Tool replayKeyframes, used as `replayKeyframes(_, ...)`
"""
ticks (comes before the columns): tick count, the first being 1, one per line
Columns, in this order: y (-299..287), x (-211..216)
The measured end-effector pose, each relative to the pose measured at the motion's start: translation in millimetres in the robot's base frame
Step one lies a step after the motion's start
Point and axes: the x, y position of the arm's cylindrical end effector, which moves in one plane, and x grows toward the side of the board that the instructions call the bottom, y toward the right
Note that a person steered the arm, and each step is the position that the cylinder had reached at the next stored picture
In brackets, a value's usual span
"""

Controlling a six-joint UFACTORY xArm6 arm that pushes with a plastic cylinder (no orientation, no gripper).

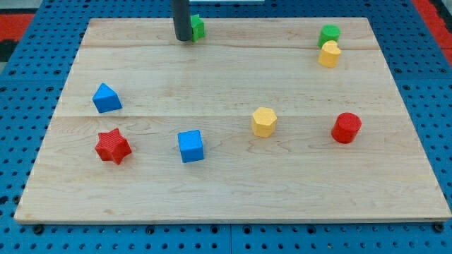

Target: Place your hand to the left of green star

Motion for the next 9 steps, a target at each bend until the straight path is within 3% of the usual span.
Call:
replayKeyframes(2, -2.0, -1.5)
replayKeyframes(3, -60.0, -2.3)
replayKeyframes(4, -68.2, -4.5)
replayKeyframes(6, -63.7, -31.8)
replayKeyframes(9, -63.7, -21.3)
